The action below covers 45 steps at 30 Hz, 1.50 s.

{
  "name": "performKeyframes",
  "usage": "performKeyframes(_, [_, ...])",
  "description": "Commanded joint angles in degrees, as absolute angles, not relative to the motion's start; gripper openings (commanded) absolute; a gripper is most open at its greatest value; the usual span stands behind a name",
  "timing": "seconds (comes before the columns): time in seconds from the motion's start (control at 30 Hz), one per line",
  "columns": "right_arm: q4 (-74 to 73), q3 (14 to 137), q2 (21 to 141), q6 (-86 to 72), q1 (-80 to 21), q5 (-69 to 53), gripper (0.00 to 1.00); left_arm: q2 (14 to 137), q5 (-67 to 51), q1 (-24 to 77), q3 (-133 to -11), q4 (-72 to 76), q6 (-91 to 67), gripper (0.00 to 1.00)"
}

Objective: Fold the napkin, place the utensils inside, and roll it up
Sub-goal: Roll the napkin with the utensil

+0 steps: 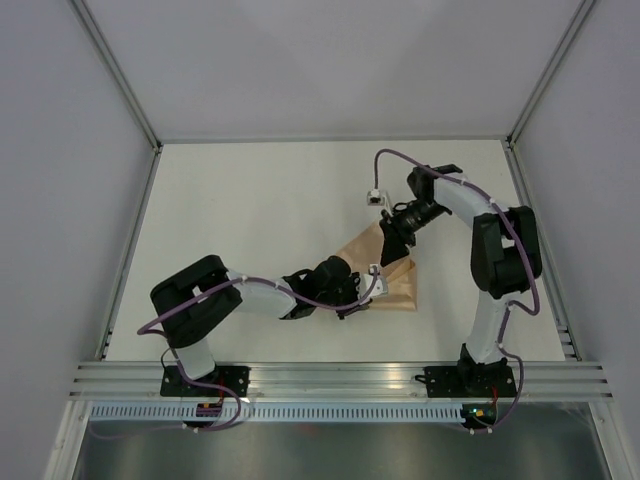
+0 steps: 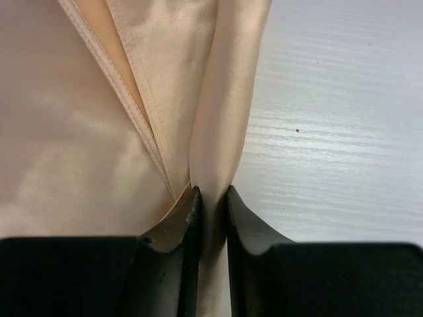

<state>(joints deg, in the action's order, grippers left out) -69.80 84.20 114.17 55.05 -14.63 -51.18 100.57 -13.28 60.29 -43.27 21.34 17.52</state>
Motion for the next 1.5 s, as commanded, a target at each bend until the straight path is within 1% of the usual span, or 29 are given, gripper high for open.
performKeyframes(0.0, [-64.3, 84.0, 106.7, 50.3, -10.0, -55.4, 0.54, 100.8, -24.7, 57.1, -43.2, 14.5, 9.1, 0.02])
performKeyframes(0.03, [-61.8, 83.1, 105.2, 50.1, -8.8, -55.5, 0.54, 101.2, -26.3, 56.3, -43.5, 13.9, 8.4, 0.02])
performKeyframes(0.07, [-60.9, 82.0, 101.7, 50.8, -6.6, -55.6, 0.54, 101.5, -30.2, 55.3, -44.1, 13.6, 6.3, 0.02])
performKeyframes(0.13, [-56.8, 77.2, 97.5, 51.2, -4.8, -54.9, 0.54, 102.9, -34.3, 52.7, -44.4, 13.5, 3.5, 0.02])
performKeyframes(0.17, [-54.5, 74.9, 92.4, 50.7, -4.7, -54.1, 0.54, 103.4, -37.3, 51.9, -45.1, 13.3, 2.8, 0.02])
performKeyframes(0.2, [-48.9, 69.1, 89.5, 50.2, -4.7, -52.7, 0.55, 104.8, -38.7, 50.6, -45.3, 12.7, 2.1, 0.02])
performKeyframes(0.23, [-45.7, 66.1, 86.7, 49.8, -4.7, -51.2, 0.56, 105.6, -40.2, 49.8, -45.8, 12.3, 1.4, 0.02])
performKeyframes(0.27, [-42.3, 63.0, 81.0, 49.1, -5.4, -49.2, 0.56, 106.4, -42.2, 49.1, -46.5, 12.1, 0.6, 0.02])
performKeyframes(0.3, [-38.8, 56.9, 78.3, 48.2, -6.1, -47.0, 0.57, 107.1, -42.8, 48.2, -46.8, 12.0, -1.0, 0.02])
performKeyframes(0.33, [-33.6, 54.1, 75.8, 48.3, -8.7, -41.9, 0.57, 108.6, -43.4, 47.8, -47.0, 11.8, -1.7, 0.02])
performKeyframes(0.37, [-31.6, 51.4, 71.5, 48.6, -10.4, -39.7, 0.58, 109.2, -44.4, 47.4, -47.6, 11.8, -2.1, 0.02])
performKeyframes(0.4, [-29.6, 46.7, 69.6, 48.7, -12.4, -37.4, 0.58, 110.0, -45.0, 46.4, -48.0, 11.6, -2.5, 0.02])
performKeyframes(0.43, [-26.3, 44.5, 67.8, 48.3, -16.5, -34.1, 0.58, 111.5, -46.0, 46.0, -48.2, 11.9, -3.6, 0.02])
performKeyframes(0.47, [-24.7, 42.6, 65.1, 47.9, -18.7, -32.5, 0.59, 112.1, -47.4, 45.6, -49.0, 11.8, -4.0, 0.02])
performKeyframes(0.5, [-23.5, 38.8, 63.9, 47.8, -20.6, -31.6, 0.59, 113.0, -47.8, 45.2, -49.5, 11.5, -4.1, 0.02])
performKeyframes(0.53, [-20.8, 37.0, 62.9, 47.7, -24.1, -30.7, 0.59, 113.7, -48.2, 44.8, -50.0, 10.9, -4.3, 0.02])
performKeyframes(0.63, [-14.4, 30.3, 59.6, 48.8, -29.9, -26.6, 0.61, 115.9, -50.1, 44.1, -51.8, 10.1, -5.1, 0.02])
performKeyframes(0.7, [-9.8, 26.7, 59.1, 48.8, -32.7, -22.6, 0.63, 117.2, -50.9, 43.8, -52.2, 10.2, -5.7, 0.02])
performKeyframes(0.83, [-6.9, 24.7, 60.6, 48.5, -40.1, -18.4, 0.63, 118.8, -51.1, 43.7, -53.1, 9.4, -6.0, 0.02])
performKeyframes(1.0, [-1.2, 22.8, 62.5, 48.7, -44.9, -12.8, 0.66, 119.3, -50.3, 43.4, -53.3, 9.1, -6.1, 0.02])
performKeyframes(1.17, [-0.7, 23.8, 67.5, 48.5, -49.2, -9.1, 0.65, 120.6, -50.4, 43.3, -54.0, 8.3, -6.2, 0.02])
performKeyframes(1.37, [1.8, 23.9, 71.3, 48.0, -51.5, -6.3, 0.59, 120.7, -50.4, 43.2, -54.1, 8.4, -6.2, 0.02])
performKeyframes(1.47, [1.8, 24.5, 73.0, 47.7, -51.5, -5.8, 0.46, 120.6, -50.5, 43.3, -54.1, 8.3, -6.0, 0.02])
